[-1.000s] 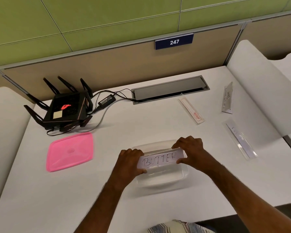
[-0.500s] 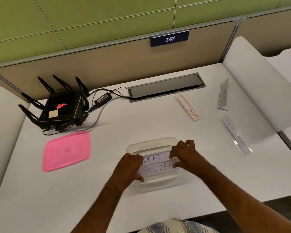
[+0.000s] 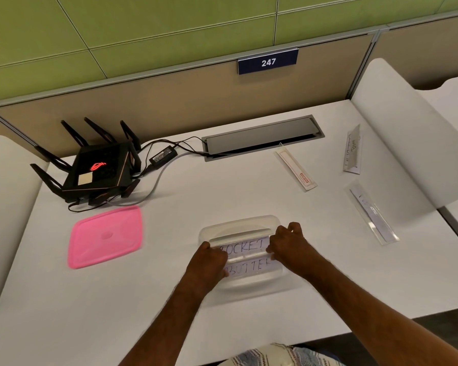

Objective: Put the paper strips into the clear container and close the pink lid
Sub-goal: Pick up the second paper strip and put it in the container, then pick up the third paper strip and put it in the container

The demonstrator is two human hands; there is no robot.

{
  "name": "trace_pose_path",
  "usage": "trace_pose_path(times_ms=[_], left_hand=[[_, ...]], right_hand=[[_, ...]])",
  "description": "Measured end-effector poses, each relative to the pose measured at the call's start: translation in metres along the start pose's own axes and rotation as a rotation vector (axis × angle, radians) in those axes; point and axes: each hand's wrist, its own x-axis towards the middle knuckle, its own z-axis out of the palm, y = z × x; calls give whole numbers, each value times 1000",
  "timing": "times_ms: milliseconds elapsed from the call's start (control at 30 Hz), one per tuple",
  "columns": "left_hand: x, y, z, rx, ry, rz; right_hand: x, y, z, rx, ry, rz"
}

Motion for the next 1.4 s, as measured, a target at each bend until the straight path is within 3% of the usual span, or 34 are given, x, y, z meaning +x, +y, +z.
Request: trace_pose_path(times_ms=[333,700,833,1000,1133,1400], left_hand=[[1,2,13,64,-22,-48],[4,6,15,-80,23,-154],[8,7,0,-141,115,-118],[20,16,-22,-244,260,-175],[35,24,-36,-338,376,-179],[99,27,-68,-423,395,-141]], right_hand=[[-1,-5,9,2,43,-9],[-1,-2,11,44,76,-12],[-3,-2,9,195,242,-11],[0,6,-3,479,422,125],[5,28,-6,583,407,225],[9,84,1,650,401,367]])
